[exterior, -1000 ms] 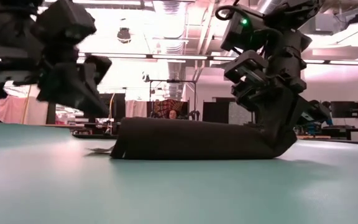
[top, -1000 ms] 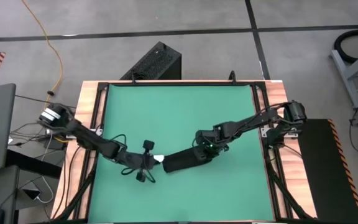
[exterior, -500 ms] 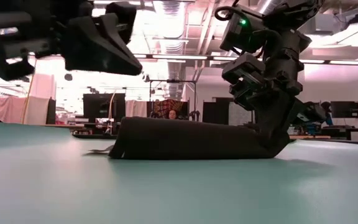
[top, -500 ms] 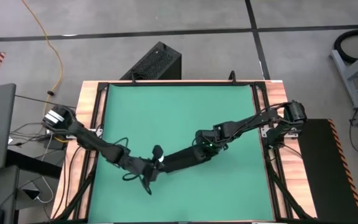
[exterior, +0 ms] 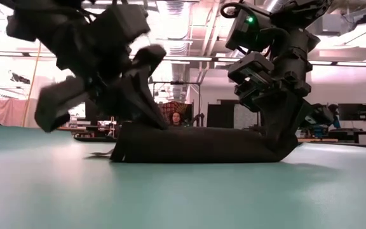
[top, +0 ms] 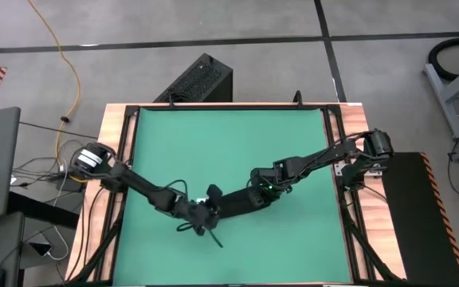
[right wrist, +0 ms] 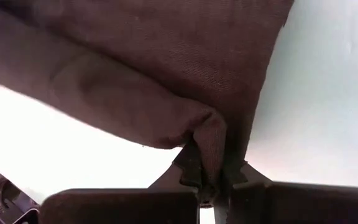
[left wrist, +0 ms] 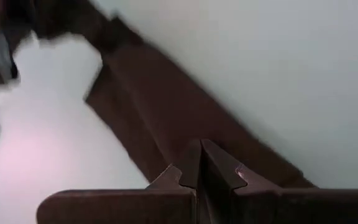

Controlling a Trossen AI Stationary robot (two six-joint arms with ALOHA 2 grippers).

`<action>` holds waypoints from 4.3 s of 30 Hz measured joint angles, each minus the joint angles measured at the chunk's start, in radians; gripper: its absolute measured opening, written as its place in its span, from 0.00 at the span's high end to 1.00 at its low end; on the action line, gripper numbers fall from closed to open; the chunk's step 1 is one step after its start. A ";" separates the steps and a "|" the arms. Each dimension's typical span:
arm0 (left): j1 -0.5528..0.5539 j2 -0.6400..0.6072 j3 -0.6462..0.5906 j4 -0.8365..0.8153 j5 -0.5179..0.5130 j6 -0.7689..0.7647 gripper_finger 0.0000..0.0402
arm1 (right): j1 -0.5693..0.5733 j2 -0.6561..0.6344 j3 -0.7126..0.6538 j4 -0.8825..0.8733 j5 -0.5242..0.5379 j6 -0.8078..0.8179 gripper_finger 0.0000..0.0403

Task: Roll towel into tight, uniform cylinder
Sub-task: Roll the towel

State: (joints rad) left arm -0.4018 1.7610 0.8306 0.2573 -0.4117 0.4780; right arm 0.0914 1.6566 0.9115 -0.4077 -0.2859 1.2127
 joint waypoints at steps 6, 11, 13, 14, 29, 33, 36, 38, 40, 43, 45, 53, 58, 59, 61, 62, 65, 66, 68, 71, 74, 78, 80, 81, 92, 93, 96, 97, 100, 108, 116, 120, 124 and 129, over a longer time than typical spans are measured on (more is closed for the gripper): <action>0.013 0.009 0.000 -0.037 0.009 -0.066 1.00 | 0.000 0.000 0.000 0.000 0.000 -0.014 0.94; 0.020 0.009 0.000 -0.085 0.012 -0.118 1.00 | 0.006 0.000 0.000 0.003 0.027 -0.051 0.94; 0.023 0.009 0.000 -0.107 0.011 -0.144 1.00 | 0.009 0.000 0.000 0.006 0.062 -0.082 0.92; 0.023 0.009 0.000 -0.113 0.011 -0.153 1.00 | 0.012 0.000 0.000 0.009 0.079 -0.100 0.91; -0.008 0.008 0.000 -0.187 0.033 -0.187 1.00 | 0.026 0.000 0.000 0.153 0.194 -0.337 0.85; -0.028 0.008 0.000 -0.203 0.027 -0.192 1.00 | 0.023 0.000 0.000 0.192 0.196 -0.402 0.85; -0.044 0.008 0.000 -0.208 -0.004 -0.184 1.00 | 0.014 0.000 0.000 0.207 0.202 -0.466 0.85; -0.052 0.008 0.000 -0.219 -0.025 -0.177 1.00 | 0.003 0.000 0.000 0.228 0.202 -0.518 0.85; -0.059 0.008 0.000 -0.229 -0.044 -0.178 1.00 | -0.010 0.000 0.000 0.241 0.201 -0.572 0.85; -0.069 0.008 0.000 -0.244 -0.071 -0.184 1.00 | -0.030 0.000 0.000 0.250 0.200 -0.644 0.85; -0.076 0.008 -0.001 -0.251 -0.095 -0.183 1.00 | -0.042 0.000 0.000 0.266 0.187 -0.691 0.85; -0.083 0.008 -0.001 -0.255 -0.129 -0.161 1.00 | -0.099 0.000 0.000 0.312 0.154 -0.817 0.75; -0.083 0.007 -0.001 -0.270 -0.132 -0.162 1.00 | -0.135 0.000 0.000 0.327 0.126 -0.896 0.64; -0.083 0.007 -0.001 -0.270 -0.132 -0.162 1.00 | -0.140 0.000 0.000 0.334 0.126 -0.921 0.63; -0.083 0.007 -0.001 -0.273 -0.132 -0.153 1.00 | -0.150 0.000 0.000 0.345 0.126 -1.013 0.61; -0.083 0.007 -0.001 -0.278 -0.132 -0.147 1.00 | -0.155 0.000 0.000 0.344 0.126 -1.070 0.60; -0.083 0.007 -0.001 -0.306 -0.137 -0.126 1.00 | -0.177 0.000 0.002 0.339 0.126 -1.212 0.60; -0.083 0.007 -0.001 -0.325 -0.139 -0.120 1.00 | -0.185 0.000 0.006 0.337 0.126 -1.257 0.60; -0.083 0.007 -0.001 -0.353 -0.144 -0.105 1.00 | -0.203 0.000 0.021 0.339 0.127 -1.344 0.62; -0.082 0.006 -0.001 -0.363 -0.153 -0.104 1.00 | -0.228 0.005 0.043 0.346 0.126 -1.433 0.66; -0.079 0.006 -0.001 -0.363 -0.154 -0.104 1.00 | -0.246 0.015 0.049 0.349 0.099 -1.483 0.72; -0.069 0.006 -0.001 -0.368 -0.155 -0.103 1.00 | -0.259 0.051 0.051 0.434 0.043 -1.502 0.78; -0.066 0.006 -0.001 -0.370 -0.158 -0.099 1.00 | -0.264 0.078 0.051 0.473 0.019 -1.507 0.79; -0.065 0.006 -0.001 -0.372 -0.162 -0.098 1.00 | -0.264 0.089 0.050 0.482 0.009 -1.510 0.80; -0.053 0.006 -0.001 -0.378 -0.179 -0.071 1.00 | -0.266 0.181 0.050 0.520 -0.005 -1.514 0.81; -0.053 0.006 -0.001 -0.378 -0.179 -0.071 1.00 | -0.270 0.187 0.050 0.521 -0.005 -1.517 0.81; -0.053 0.006 -0.001 -0.374 -0.180 -0.071 1.00 | -0.274 0.212 0.050 0.532 -0.003 -1.525 0.81; -0.053 0.006 -0.001 -0.375 -0.181 -0.071 1.00 | -0.278 0.216 0.050 0.525 -0.003 -1.525 0.81; -0.053 0.006 -0.001 -0.379 -0.202 -0.072 1.00 | -0.285 0.229 0.051 0.508 -0.003 -1.510 0.81; -0.086 -0.024 -0.001 -0.479 -0.241 -0.136 1.00 | -0.290 0.216 0.053 0.409 0.082 -1.411 0.81; -0.128 -0.063 -0.001 -0.572 -0.276 -0.253 1.00 | -0.254 0.215 0.054 0.365 0.140 -1.256 0.81; -0.143 -0.063 -0.001 -0.587 -0.284 -0.294 1.00 | -0.230 0.215 0.054 0.363 0.167 -1.176 0.81; -0.150 -0.072 -0.001 -0.617 -0.323 -0.344 1.00 | -0.206 0.216 0.053 0.363 0.182 -1.153 0.81; -0.113 -0.243 -0.016 -0.624 -0.250 -0.548 1.00 | -0.186 0.216 0.053 0.360 0.222 -1.152 0.81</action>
State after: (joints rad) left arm -0.5146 1.5178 0.8142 -0.3669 -0.6621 -0.0697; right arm -0.0949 1.8729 0.9642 -0.0479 -0.0634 0.0603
